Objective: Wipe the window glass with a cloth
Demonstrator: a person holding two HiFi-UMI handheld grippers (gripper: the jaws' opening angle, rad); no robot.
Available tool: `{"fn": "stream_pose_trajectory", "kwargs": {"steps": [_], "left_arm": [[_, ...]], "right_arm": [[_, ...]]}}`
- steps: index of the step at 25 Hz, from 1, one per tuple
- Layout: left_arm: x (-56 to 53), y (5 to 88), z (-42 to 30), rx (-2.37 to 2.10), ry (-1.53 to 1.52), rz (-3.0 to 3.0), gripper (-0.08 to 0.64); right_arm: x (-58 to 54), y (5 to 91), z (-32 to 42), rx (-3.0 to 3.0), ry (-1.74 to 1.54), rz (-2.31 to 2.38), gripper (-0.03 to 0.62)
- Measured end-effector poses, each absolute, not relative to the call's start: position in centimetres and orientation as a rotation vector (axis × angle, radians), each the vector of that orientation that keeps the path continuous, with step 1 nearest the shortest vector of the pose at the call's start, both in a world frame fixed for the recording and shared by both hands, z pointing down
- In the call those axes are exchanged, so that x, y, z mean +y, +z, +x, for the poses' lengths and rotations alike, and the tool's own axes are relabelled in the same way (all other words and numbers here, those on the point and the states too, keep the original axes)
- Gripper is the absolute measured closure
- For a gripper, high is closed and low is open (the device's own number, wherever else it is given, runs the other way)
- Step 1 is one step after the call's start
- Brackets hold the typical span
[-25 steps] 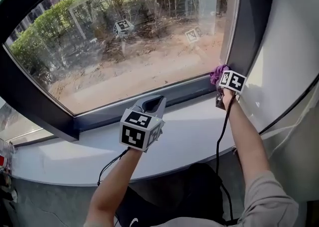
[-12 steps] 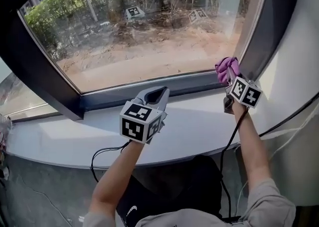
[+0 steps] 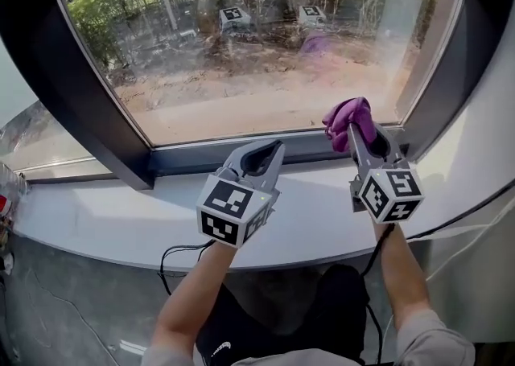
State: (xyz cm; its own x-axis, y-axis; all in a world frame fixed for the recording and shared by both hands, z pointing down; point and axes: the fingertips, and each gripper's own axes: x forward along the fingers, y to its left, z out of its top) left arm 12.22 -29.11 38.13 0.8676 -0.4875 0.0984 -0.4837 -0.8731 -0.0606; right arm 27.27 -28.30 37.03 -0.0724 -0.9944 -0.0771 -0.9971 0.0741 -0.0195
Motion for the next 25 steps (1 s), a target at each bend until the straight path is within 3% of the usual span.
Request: {"fn": "stream_pose_trajectory", "kwargs": {"steps": [9,25], "left_arm": [[-29.3,26.0,8.9,0.842,-0.039,-2.965,0.559],[-22.1,7.9,-0.1,1.038,-0.065,-3.078,0.559]], "right_arm": [[-27.1,27.5,18.7,2.35,0.184,-2.02,0.479],[-19.0,7.5,7.3,2.452,0.041,-1.917,0.474]]}}
